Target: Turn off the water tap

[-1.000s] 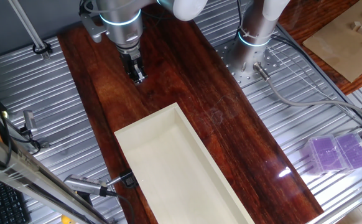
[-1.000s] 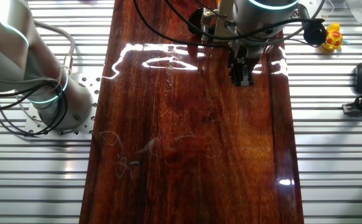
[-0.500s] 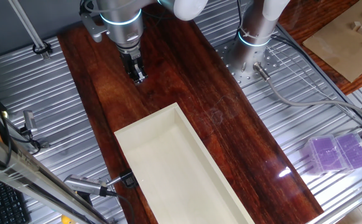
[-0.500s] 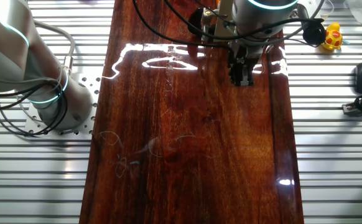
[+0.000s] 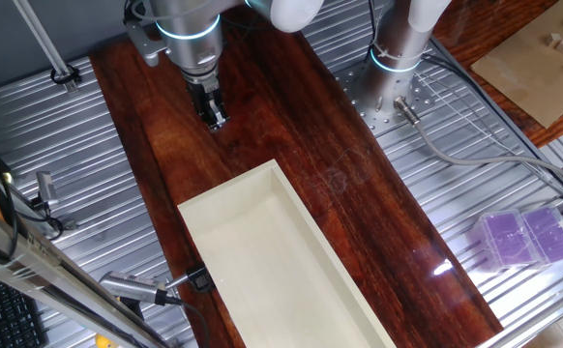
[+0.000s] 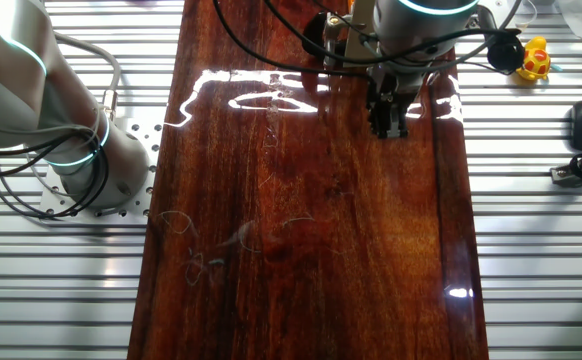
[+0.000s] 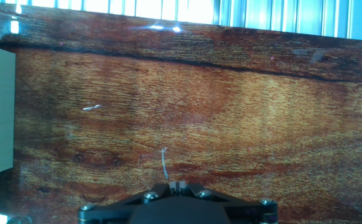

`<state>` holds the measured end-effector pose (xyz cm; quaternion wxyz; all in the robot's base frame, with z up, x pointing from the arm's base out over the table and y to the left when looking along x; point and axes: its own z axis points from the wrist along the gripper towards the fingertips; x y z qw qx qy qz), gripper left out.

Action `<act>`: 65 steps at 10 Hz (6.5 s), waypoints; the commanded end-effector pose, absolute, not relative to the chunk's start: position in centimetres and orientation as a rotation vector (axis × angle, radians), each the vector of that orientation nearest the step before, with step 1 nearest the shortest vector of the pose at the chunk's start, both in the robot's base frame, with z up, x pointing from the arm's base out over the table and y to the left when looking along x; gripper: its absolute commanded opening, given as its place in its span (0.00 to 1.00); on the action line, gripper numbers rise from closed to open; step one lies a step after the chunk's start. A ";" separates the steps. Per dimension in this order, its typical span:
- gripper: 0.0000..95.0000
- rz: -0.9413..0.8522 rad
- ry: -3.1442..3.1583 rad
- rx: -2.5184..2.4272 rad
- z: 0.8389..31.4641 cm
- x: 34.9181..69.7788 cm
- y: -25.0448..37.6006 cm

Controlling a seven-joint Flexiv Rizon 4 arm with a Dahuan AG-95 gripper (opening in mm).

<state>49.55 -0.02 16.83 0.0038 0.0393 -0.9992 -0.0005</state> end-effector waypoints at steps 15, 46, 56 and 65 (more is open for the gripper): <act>0.00 0.000 -3.125 0.144 16.9 49.5 0.0; 0.00 -0.003 -3.126 0.139 16.9 49.5 0.0; 0.00 -0.012 -3.126 0.162 16.8 49.2 0.0; 0.00 -0.038 -3.071 0.477 16.7 49.0 0.0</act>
